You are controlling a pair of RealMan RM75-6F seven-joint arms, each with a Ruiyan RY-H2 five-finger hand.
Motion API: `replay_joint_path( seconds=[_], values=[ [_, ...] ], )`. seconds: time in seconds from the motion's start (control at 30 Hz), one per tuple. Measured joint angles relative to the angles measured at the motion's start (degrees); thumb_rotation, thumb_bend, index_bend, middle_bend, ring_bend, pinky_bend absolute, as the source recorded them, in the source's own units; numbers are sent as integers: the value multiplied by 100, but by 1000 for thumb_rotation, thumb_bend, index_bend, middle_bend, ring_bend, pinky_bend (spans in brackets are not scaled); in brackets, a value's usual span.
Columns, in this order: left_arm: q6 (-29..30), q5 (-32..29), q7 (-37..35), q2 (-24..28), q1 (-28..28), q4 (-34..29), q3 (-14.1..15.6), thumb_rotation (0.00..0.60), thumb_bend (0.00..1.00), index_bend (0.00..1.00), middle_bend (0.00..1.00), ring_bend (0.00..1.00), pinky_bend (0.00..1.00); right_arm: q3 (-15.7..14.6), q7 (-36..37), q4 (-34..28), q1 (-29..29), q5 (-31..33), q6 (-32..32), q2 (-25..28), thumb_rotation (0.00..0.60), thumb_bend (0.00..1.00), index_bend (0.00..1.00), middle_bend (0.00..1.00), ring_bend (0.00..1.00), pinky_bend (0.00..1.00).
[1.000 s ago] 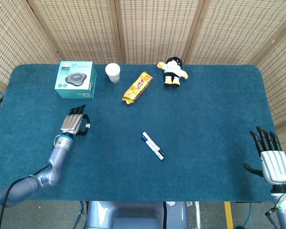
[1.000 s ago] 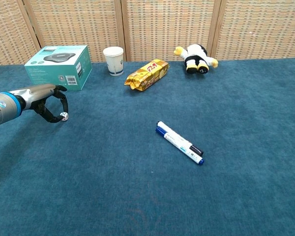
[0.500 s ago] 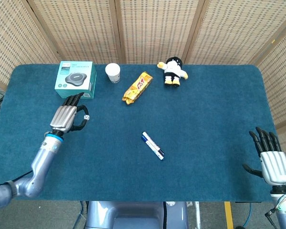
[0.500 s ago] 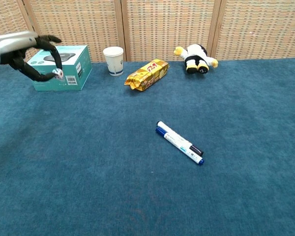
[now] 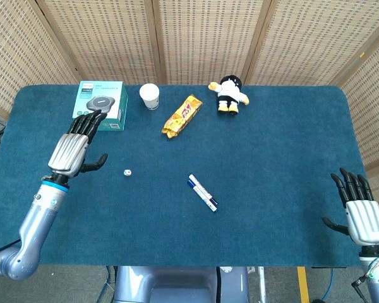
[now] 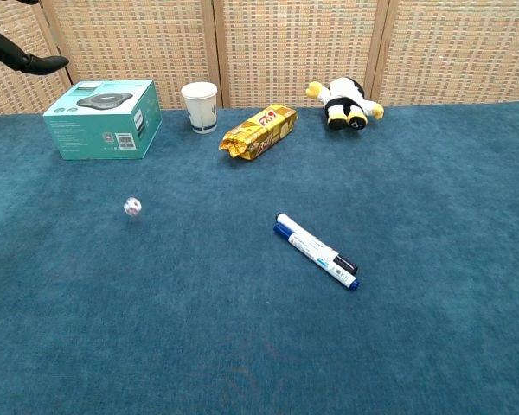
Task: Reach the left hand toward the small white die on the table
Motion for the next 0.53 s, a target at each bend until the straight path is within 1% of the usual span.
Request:
replay_joint_path(
  seconds=[0.03, 0.1, 0.17, 0.23, 0.33, 0.43, 0.53],
  values=[
    [9, 0, -6, 5, 5, 1, 6, 600, 360, 0, 0, 0, 0, -1, -2, 0, 1, 1, -3, 0, 600, 0, 0, 0, 0, 0],
    [51, 28, -67, 30, 46, 3, 27, 600, 271, 0, 0, 0, 0, -3, 0, 0, 0, 0, -4, 2, 600, 0, 0, 0, 0, 0],
    [145, 118, -167, 69, 134, 8, 66, 600, 74, 0, 0, 0, 0, 0, 9, -1, -2, 3, 2, 6, 600, 0, 0, 0, 0, 0],
    [281, 248, -256, 111, 265, 24, 135, 600, 1, 0, 0, 0, 0, 7, 23, -2, -6, 8, 11, 10, 600, 0, 0, 0, 0, 0],
    [619, 572, -378, 200, 571, 163, 315, 600, 0, 0, 0, 0, 0, 11, 44, -6, -9, 21, 9, 17, 600, 0, 0, 0, 0, 0],
    [1075, 974, -515, 276, 964, 354, 579, 600, 0, 0, 0, 0, 0, 16, 57, -17, -7, 28, 1, 28, 600, 0, 0, 0, 0, 0],
    [1503, 1246, -859, 336, 1394, 563, 837, 600, 0, 0, 0, 0, 0, 8, 48, -28, -14, 2, 28, 29, 600, 0, 0, 0, 0, 0]
  ],
)
